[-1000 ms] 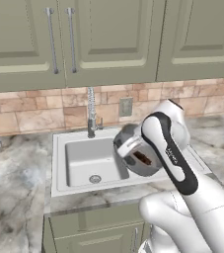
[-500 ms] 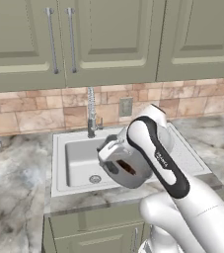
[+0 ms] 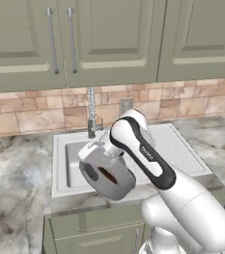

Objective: Dump the sweet potato from the pot into the sink. Then turn on the water and wash the sweet potato. Then turn off the water and put the sweet potato back in the pot.

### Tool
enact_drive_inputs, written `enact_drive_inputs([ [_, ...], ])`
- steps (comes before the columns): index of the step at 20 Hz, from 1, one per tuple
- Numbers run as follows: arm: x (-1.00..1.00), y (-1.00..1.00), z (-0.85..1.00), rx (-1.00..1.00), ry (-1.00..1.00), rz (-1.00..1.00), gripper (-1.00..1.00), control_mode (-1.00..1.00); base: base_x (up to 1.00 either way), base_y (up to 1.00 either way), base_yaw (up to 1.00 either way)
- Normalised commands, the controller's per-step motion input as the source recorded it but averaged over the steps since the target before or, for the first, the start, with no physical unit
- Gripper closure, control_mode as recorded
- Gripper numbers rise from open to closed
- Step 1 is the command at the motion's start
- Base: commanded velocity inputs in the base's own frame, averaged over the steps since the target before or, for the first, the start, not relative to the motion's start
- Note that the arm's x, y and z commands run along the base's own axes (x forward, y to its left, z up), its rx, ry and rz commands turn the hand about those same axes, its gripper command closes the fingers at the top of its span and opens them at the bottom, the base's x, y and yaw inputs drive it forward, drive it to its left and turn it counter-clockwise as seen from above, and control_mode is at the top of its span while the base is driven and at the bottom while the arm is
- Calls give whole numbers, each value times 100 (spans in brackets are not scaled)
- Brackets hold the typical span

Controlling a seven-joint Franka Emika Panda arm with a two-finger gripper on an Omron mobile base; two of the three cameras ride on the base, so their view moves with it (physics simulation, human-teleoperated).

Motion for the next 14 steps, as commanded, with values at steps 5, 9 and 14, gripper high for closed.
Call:
enact_drive_inputs([
  [5, 11, 54, 0, 6, 6, 0, 100, -100, 0, 0, 0],
  [9, 46, 43, 0, 4, 0, 0, 100, -100, 0, 0, 0],
  [14, 53, 40, 0, 3, 0, 0, 100, -100, 0, 0, 0],
])
